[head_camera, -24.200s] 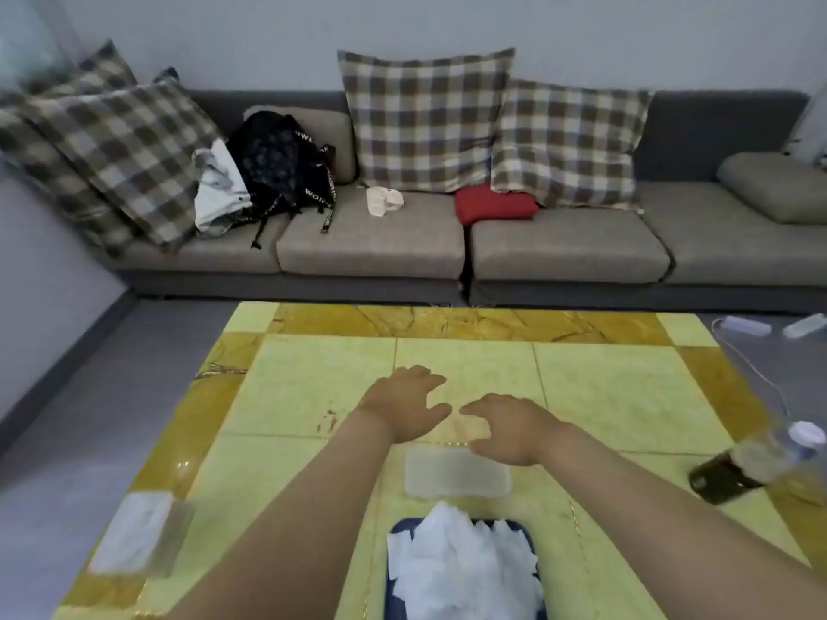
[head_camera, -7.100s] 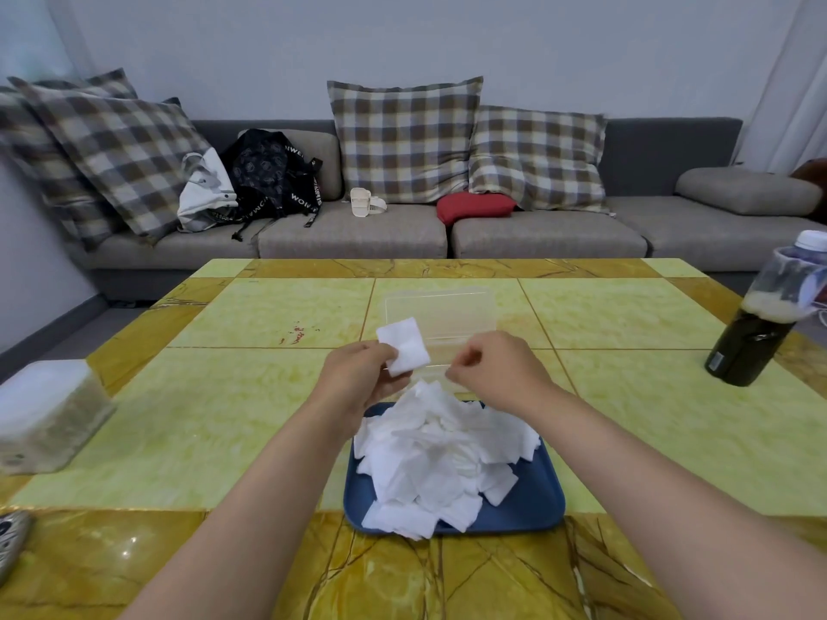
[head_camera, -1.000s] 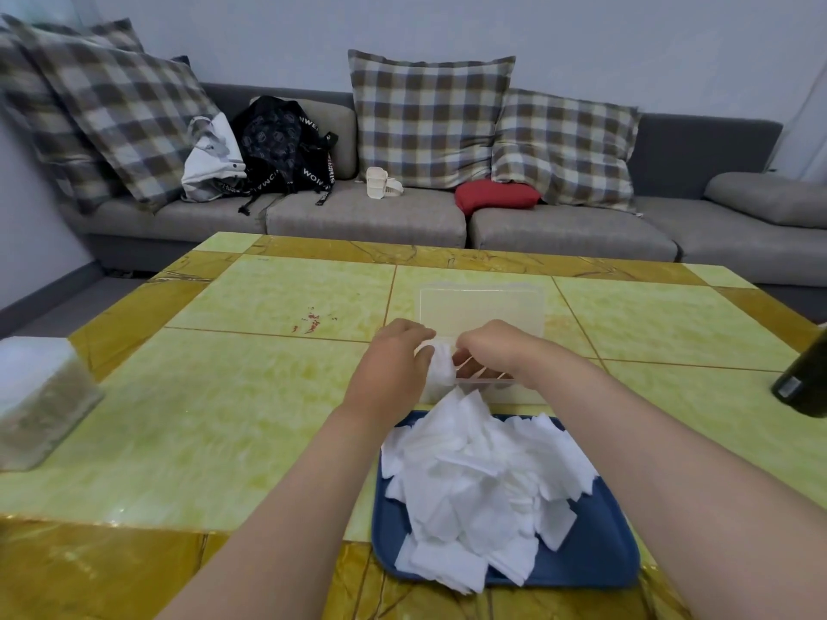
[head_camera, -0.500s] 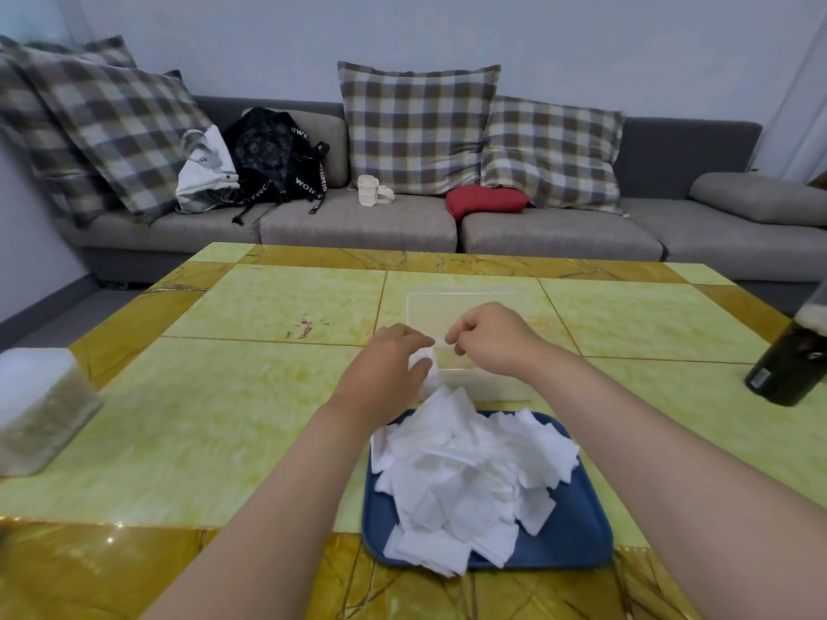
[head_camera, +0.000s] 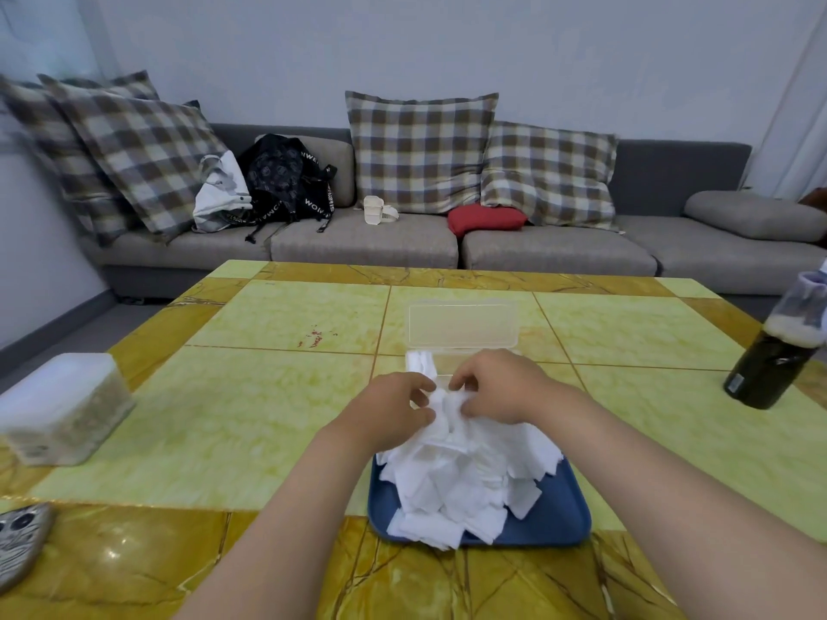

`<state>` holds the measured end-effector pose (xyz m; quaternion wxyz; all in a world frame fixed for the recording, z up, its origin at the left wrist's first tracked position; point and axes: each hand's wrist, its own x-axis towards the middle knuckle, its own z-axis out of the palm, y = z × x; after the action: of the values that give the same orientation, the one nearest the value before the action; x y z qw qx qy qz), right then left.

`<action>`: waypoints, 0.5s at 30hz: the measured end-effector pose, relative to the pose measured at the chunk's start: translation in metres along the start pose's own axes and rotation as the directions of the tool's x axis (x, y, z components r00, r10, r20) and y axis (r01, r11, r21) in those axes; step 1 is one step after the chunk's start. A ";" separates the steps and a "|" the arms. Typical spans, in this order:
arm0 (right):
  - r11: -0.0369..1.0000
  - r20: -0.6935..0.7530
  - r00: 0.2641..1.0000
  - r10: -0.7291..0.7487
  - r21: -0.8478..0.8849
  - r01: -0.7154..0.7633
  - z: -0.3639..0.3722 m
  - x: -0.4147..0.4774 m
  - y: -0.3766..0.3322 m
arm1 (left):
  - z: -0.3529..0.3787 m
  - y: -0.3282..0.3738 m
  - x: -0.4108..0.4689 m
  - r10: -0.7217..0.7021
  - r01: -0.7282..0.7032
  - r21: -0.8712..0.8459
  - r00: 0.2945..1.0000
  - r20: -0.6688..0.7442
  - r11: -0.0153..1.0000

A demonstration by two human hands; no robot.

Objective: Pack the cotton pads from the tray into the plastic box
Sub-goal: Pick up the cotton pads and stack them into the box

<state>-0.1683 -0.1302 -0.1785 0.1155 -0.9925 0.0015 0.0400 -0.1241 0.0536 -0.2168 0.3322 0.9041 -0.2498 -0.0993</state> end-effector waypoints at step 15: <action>0.596 -0.074 0.990 0.117 0.803 -0.011 -0.018 -0.028 0.016 | -0.010 0.038 -0.012 0.008 -0.014 -0.577 1.000 -0.011 0.817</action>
<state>-0.1948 -0.1497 -0.1624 0.5459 -0.8354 0.0618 -0.0198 -0.1457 0.0406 -0.1837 0.5918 0.7601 -0.2119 -0.1645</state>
